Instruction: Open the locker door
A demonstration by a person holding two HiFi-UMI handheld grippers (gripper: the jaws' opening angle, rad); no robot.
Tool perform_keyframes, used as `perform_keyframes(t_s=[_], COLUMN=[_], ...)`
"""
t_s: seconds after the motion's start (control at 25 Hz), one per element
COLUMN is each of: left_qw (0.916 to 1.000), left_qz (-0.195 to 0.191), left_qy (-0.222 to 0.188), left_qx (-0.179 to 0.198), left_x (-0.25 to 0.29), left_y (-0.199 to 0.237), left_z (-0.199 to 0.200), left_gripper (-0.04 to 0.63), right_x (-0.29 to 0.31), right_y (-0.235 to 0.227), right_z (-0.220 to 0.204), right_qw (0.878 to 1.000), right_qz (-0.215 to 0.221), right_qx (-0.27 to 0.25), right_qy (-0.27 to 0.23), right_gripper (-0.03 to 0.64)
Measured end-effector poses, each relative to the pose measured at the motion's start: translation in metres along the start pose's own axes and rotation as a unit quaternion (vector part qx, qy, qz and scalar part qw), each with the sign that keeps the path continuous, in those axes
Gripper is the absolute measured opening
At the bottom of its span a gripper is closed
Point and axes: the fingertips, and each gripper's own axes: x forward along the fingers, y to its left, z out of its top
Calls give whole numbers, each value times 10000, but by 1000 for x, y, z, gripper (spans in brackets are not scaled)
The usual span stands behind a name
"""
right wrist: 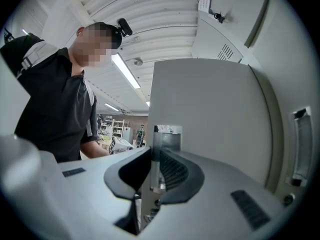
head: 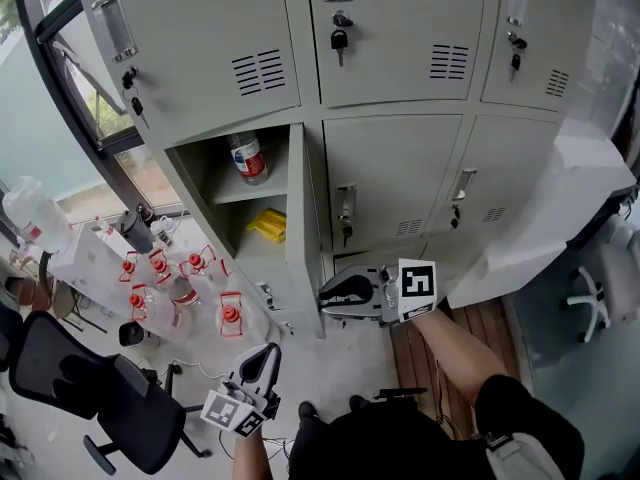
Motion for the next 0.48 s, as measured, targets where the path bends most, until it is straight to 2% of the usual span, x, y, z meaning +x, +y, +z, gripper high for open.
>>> perform_keyframes(t_s=[0.48], left_qw=[9999], left_qz=[133], left_qy=[2], left_qx=[4], left_x=[10], left_y=[-11], left_z=[-5], left_gripper=[15], right_x=[-33], right_y=[4], right_z=[2], right_qw=[9987], right_qz=[460], right_qx=[78], right_qy=[-189], right_gripper=[55])
